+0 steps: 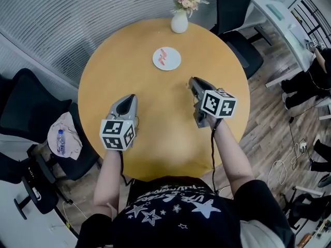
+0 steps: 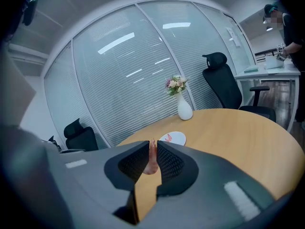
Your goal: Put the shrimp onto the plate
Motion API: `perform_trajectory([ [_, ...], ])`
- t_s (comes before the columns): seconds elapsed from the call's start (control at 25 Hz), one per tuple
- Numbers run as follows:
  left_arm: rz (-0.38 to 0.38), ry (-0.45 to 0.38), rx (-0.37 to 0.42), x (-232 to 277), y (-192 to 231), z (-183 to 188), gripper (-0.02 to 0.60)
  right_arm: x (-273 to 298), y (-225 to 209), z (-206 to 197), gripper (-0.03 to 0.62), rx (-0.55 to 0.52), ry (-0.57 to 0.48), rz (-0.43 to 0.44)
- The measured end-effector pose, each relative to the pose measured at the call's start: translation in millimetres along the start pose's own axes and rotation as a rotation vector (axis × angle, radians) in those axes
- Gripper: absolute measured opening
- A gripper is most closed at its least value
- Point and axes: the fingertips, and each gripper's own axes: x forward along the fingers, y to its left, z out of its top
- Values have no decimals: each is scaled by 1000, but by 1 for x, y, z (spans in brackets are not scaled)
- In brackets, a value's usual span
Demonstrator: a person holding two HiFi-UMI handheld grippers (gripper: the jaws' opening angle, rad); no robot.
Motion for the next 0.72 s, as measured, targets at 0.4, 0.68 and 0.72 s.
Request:
perform_trajectory([
  [0.4, -5, 40, -32, 36, 39, -22, 0, 80, -22, 6, 51, -56, 65, -52],
  [0.68, -9, 48, -42, 60, 60, -28, 0, 125, -34, 0, 51, -70, 112, -71],
  [0.72, -9, 52, -45, 63, 63, -30, 0, 131, -36, -1, 51, -69, 120, -77],
])
